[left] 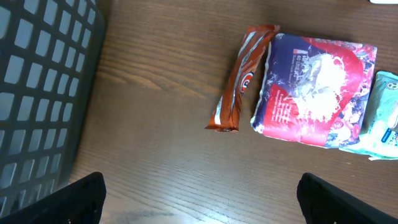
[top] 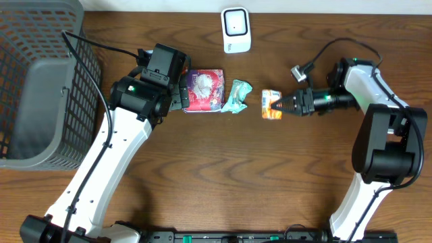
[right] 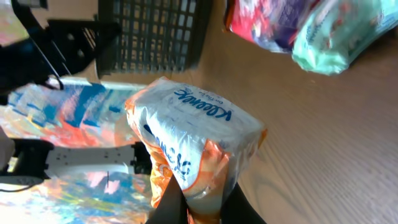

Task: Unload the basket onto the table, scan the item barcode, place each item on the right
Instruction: 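Raise the Kleenex packet up to the scanner face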

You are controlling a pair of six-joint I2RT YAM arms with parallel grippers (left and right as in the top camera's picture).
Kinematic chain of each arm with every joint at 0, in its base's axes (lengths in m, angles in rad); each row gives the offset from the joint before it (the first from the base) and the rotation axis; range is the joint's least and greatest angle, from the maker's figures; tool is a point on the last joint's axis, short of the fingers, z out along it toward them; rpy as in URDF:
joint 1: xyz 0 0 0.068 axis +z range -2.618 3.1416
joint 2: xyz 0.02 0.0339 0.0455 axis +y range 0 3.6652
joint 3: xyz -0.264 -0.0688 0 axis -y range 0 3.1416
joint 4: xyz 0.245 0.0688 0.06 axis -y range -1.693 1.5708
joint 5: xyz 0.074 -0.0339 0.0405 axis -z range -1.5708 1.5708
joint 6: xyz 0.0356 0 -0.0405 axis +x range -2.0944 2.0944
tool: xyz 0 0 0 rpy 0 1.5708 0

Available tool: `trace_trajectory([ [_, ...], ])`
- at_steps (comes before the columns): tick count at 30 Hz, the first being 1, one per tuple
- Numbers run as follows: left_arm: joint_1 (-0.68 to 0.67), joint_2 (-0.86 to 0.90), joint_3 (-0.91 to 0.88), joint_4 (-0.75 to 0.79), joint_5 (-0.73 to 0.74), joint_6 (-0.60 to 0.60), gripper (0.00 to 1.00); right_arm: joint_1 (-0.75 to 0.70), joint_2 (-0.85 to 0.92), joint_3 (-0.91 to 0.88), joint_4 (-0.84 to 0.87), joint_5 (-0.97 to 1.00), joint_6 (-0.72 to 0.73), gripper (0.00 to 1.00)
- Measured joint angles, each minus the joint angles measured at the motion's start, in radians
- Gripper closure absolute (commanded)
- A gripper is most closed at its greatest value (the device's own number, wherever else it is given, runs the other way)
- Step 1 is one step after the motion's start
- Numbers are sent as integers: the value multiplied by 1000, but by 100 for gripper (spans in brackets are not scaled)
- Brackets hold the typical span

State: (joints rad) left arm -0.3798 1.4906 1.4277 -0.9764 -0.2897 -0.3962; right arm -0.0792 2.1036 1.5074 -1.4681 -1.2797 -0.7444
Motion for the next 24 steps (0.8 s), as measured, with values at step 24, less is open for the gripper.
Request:
trace_trajectory([
  [24,0,0,0,0,0,0,2,425,4,542,647,1416,983,99],
])
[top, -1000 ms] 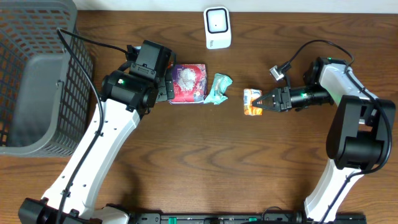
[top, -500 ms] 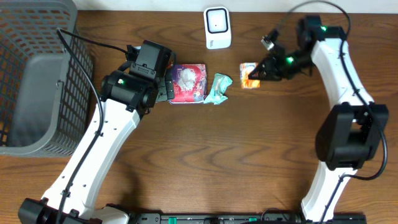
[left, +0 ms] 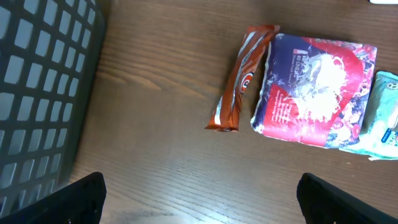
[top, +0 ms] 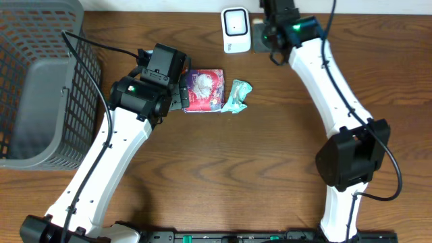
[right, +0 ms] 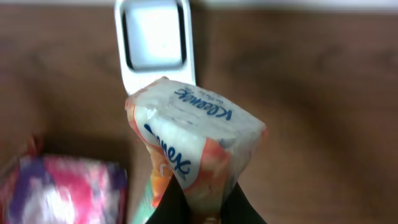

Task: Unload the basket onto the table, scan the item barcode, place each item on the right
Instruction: 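Raise the Kleenex packet up to the scanner face, then carry the Kleenex packet to the far right and drop it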

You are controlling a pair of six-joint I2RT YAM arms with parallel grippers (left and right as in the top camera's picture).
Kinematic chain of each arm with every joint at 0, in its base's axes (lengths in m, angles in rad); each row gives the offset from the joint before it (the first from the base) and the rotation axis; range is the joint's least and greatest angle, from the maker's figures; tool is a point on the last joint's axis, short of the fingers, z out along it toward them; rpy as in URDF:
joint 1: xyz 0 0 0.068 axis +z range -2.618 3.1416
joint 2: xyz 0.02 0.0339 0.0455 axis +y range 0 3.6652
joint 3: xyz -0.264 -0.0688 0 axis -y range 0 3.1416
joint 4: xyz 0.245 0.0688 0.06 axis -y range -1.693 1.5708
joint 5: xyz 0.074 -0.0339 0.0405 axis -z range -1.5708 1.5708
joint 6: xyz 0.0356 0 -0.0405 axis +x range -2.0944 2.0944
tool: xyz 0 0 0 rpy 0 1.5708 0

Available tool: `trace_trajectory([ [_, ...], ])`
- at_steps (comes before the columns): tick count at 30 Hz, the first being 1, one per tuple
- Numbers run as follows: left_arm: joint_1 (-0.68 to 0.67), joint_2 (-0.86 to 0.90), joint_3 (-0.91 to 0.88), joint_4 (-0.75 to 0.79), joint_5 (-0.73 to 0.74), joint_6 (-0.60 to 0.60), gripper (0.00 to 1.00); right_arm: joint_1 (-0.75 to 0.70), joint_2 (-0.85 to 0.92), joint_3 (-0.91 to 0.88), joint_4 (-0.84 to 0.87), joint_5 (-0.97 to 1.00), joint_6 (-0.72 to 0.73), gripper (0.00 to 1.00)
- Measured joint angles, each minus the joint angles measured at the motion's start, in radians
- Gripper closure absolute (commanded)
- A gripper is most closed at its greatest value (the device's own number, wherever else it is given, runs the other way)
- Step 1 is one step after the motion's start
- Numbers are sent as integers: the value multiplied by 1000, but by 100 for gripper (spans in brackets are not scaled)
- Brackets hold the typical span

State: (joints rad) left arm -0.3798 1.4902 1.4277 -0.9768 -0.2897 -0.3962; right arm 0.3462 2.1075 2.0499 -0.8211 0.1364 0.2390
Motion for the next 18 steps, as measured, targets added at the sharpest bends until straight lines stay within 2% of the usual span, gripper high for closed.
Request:
trace_trajectory([
  [12,0,0,0,0,0,0,2,23,153,6,422,110,21,99],
  [18,0,0,0,0,0,0,2,29,244,6,484,150,10,99],
])
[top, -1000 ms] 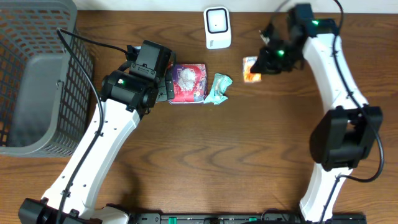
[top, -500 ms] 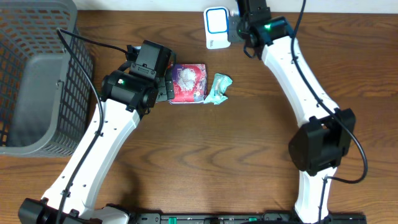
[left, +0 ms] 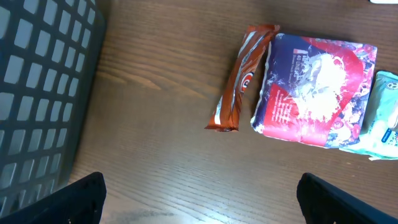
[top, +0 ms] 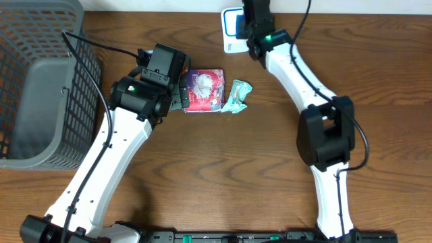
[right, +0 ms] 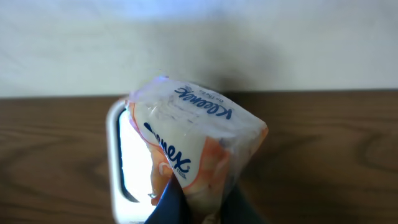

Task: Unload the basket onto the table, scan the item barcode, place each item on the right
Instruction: 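Carry the Kleenex packet to the far right and drop it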

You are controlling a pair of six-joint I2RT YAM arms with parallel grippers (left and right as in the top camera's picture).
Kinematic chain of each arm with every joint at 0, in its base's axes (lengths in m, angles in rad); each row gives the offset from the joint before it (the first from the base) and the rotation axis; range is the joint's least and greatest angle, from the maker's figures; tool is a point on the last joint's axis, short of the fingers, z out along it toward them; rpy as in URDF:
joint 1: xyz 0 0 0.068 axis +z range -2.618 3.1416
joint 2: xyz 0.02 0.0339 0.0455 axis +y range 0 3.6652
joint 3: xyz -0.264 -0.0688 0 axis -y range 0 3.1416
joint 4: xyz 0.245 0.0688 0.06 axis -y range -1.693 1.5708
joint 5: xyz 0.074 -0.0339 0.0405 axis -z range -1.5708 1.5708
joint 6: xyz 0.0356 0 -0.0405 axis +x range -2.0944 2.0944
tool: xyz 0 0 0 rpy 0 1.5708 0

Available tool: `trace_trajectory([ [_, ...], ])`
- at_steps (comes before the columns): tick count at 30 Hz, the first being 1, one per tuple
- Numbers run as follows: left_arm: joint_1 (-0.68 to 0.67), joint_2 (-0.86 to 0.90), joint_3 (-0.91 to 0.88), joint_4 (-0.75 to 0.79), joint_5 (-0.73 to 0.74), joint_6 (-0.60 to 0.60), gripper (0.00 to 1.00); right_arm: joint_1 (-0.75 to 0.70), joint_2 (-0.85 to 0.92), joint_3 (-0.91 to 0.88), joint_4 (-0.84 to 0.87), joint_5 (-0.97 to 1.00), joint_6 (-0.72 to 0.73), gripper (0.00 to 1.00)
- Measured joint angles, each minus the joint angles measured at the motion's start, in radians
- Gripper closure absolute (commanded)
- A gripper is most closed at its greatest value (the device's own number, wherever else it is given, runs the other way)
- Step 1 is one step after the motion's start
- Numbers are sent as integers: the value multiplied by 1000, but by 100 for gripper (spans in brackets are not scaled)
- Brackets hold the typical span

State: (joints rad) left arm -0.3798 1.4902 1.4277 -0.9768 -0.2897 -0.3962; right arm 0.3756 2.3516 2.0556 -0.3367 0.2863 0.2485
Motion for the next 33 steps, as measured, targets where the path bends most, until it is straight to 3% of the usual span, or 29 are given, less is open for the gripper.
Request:
trace_trajectory([
  [7,0,0,0,0,0,0,2,13,13,14,-57,68,-48,99],
  [15,0,0,0,0,0,0,2,-39,13,174,-367,78,-6,99],
  [22,0,0,0,0,0,0,2,-272,13,249,-671,200,19,99],
  [30,0,0,0,0,0,0,2,-569,13,229,-759,319,-84,99],
  [31,0,0,0,0,0,0,2,-597,13,224,-760,316,-93,97],
  [33,0,0,0,0,0,0,2,-657,13,216,-756,296,-106,77],
])
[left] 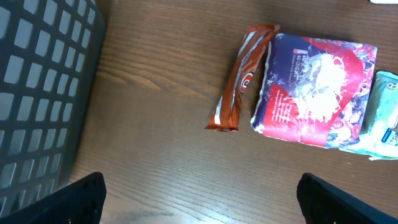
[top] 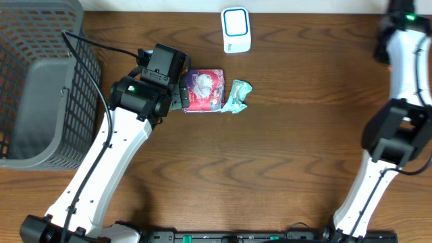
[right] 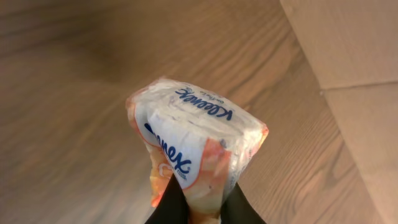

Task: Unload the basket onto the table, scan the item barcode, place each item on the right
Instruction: 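Carry the Kleenex packet to the far right and drop it, then reach the right gripper to the green pouch and grasp it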

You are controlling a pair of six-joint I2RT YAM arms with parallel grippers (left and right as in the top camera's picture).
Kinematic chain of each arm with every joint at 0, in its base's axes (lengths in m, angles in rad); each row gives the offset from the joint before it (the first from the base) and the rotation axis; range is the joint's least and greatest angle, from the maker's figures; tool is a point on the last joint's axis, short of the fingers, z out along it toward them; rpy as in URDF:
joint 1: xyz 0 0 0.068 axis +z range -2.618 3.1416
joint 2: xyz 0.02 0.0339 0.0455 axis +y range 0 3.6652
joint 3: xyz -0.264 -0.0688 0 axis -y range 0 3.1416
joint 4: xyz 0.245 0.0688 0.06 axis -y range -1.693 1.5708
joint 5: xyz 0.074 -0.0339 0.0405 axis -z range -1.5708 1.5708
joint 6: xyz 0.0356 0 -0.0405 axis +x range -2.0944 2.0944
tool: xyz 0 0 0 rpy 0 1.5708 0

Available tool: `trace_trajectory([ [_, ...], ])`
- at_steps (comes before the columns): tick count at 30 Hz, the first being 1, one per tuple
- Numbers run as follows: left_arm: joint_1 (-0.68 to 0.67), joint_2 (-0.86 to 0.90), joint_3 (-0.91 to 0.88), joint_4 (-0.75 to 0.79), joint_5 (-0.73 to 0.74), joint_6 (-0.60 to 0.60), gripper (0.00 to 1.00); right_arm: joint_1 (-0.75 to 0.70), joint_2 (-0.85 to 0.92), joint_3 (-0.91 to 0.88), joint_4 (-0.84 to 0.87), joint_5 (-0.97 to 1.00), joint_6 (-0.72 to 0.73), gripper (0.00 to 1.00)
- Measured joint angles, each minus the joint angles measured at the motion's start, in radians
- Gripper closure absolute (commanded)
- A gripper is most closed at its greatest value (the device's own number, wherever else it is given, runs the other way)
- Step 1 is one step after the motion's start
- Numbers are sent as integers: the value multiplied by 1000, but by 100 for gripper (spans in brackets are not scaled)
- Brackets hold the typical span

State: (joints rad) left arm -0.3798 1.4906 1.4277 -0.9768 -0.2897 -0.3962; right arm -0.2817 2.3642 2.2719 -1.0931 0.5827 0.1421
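My right gripper (right: 196,208) is shut on a white and orange Kleenex tissue pack (right: 193,143), held over bare wood near a pale edge. In the overhead view only the right arm (top: 403,40) shows, at the far right back corner; the pack is hidden there. The white barcode scanner (top: 236,30) stands at the back centre, uncovered. My left gripper (left: 199,202) is open and low over the table, short of an orange-brown bar (left: 239,78).
A red and purple packet (top: 204,90) and a teal packet (top: 237,96) lie side by side at mid-table beside the left wrist. A grey wire basket (top: 40,81) fills the left side. A pale surface (right: 354,68) borders the table by the right gripper.
My right gripper, still shut on the tissue pack, was over the scanner at the back centre and is now at the far right back corner. The left arm has not moved.
The right gripper first held the tissue pack low, just right of the teal packet. Then it was beside the scanner, then right over it with the pack facing the scanner. Now the pack is far right. The left gripper stayed open throughout.
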Motion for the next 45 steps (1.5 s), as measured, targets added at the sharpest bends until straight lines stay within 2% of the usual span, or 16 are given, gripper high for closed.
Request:
trace_trajectory([
  [2,0,0,0,0,0,0,2,-53,0,-11,24,-51,-22,36],
  [3,0,0,0,0,0,0,2,-81,0,-19,39,-83,-29,7],
  [5,0,0,0,0,0,0,2,-127,0,-39,54,-130,-39,3],
  [13,0,0,0,0,0,0,2,-232,0,-94,21,-323,-47,3],
  [21,0,0,0,0,0,0,2,-181,-40,-94,21,-639,-48,6],
  [28,0,0,0,0,0,0,2,-22,-168,-86,-4,-1022,-49,14],
  [31,0,0,0,0,0,0,2,63,-187,-81,-69,-1089,-49,29],
  [33,0,0,0,0,0,0,2,123,-187,-94,-119,-1099,-51,34],
  [37,0,0,0,0,0,0,2,240,-187,-197,-146,-1091,-48,35],
  [45,0,0,0,0,0,0,2,480,-180,-509,82,-1086,34,34],
])
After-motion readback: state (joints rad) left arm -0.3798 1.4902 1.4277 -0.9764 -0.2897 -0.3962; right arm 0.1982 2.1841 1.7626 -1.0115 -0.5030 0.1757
